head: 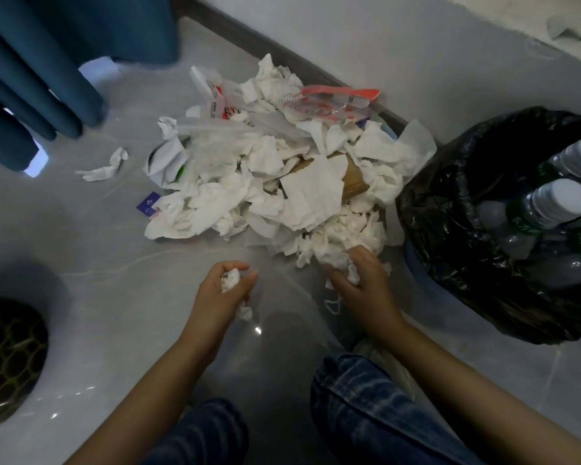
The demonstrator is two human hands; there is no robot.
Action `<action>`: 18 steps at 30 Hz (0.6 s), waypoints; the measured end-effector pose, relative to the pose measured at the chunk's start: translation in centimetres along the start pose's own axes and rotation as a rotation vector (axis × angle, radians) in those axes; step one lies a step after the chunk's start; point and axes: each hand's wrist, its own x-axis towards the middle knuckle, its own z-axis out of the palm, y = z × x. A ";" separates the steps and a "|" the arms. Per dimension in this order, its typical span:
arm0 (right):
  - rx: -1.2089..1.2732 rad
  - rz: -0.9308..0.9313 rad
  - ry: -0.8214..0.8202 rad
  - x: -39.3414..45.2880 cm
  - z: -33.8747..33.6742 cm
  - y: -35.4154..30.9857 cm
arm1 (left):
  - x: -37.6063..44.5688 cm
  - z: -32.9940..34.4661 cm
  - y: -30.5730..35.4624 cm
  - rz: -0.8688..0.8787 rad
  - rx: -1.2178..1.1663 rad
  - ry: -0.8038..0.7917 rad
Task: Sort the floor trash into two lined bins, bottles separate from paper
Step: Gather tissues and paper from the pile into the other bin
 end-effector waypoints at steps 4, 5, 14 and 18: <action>0.399 0.187 -0.206 1.2 -2.5 -6.3 | -1.4 -1.3 1.2 -0.028 -0.130 0.016; 0.439 0.206 -0.243 1.8 -3.0 -7.7 | -1.8 -1.6 1.7 -0.027 -0.156 0.017; 0.475 0.207 -0.722 6.2 -4.4 -23.9 | -7.5 -8.2 8.5 0.103 -0.399 0.139; 0.440 0.166 -0.843 6.5 -3.1 -31.0 | -10.6 -11.8 10.5 0.199 -0.494 0.268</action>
